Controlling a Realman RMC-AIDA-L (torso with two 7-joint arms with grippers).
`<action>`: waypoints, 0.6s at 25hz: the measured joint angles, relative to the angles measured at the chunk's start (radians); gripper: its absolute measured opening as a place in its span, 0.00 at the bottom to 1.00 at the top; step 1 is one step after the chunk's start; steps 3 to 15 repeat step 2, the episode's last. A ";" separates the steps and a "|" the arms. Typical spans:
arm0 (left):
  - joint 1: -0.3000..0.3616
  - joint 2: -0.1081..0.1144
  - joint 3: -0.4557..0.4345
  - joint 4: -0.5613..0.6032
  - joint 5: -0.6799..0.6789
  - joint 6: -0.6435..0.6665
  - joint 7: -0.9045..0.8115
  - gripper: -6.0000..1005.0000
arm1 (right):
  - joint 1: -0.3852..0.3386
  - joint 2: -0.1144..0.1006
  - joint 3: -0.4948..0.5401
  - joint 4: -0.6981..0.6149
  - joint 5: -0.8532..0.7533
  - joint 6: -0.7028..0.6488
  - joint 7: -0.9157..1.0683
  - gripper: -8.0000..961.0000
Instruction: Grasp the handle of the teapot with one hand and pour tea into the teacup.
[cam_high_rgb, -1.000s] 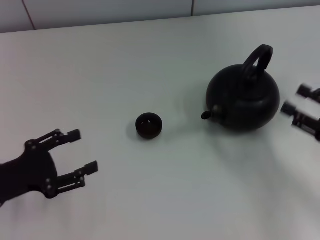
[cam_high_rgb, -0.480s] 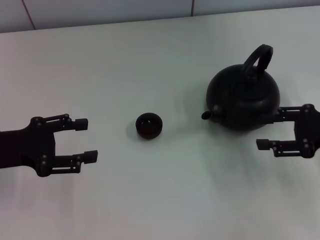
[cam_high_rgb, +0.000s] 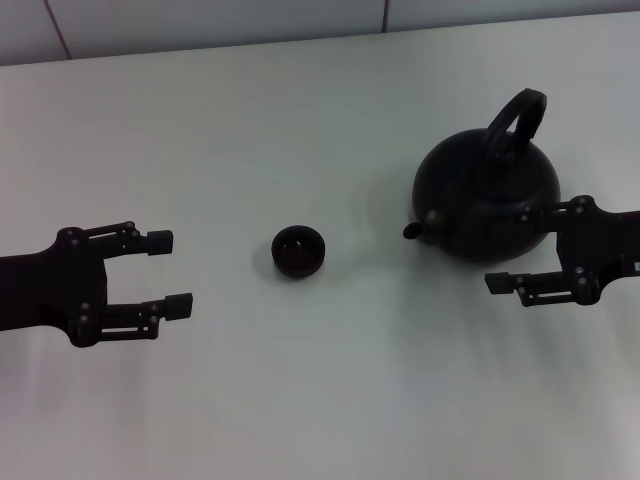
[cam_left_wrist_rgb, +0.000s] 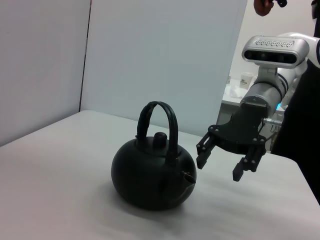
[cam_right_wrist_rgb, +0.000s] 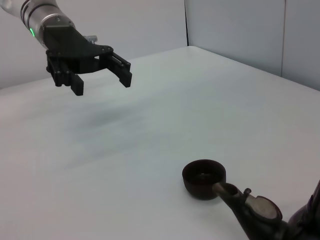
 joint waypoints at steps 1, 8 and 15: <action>0.000 0.000 0.000 0.000 0.000 0.000 0.000 0.80 | 0.000 0.000 0.000 0.000 0.000 0.001 0.000 0.71; 0.000 0.000 0.000 0.000 0.000 0.000 0.000 0.80 | 0.000 0.001 0.000 0.000 -0.001 0.001 0.000 0.71; 0.000 0.000 0.000 0.000 0.000 0.000 0.000 0.80 | 0.000 0.001 0.000 0.000 -0.001 0.001 0.000 0.71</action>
